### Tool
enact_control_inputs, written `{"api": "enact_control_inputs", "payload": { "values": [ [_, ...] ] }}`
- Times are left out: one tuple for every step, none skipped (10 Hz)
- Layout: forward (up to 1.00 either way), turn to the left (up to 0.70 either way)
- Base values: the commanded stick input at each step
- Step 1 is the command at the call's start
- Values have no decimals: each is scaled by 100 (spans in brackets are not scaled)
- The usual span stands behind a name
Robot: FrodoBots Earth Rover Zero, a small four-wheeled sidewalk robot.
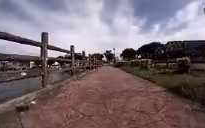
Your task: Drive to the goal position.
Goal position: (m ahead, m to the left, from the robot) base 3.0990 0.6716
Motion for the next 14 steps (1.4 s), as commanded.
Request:
{"api": "enact_control_inputs", "payload": {
  "values": [
    [70,-12],
    [70,12],
    [70,12],
    [70,12],
    [70,12],
    [70,12],
    [70,12],
    [70,12],
    [70,13],
    [70,16],
    [70,18],
    [70,18],
    [70,13],
    [70,12]
  ]
}}
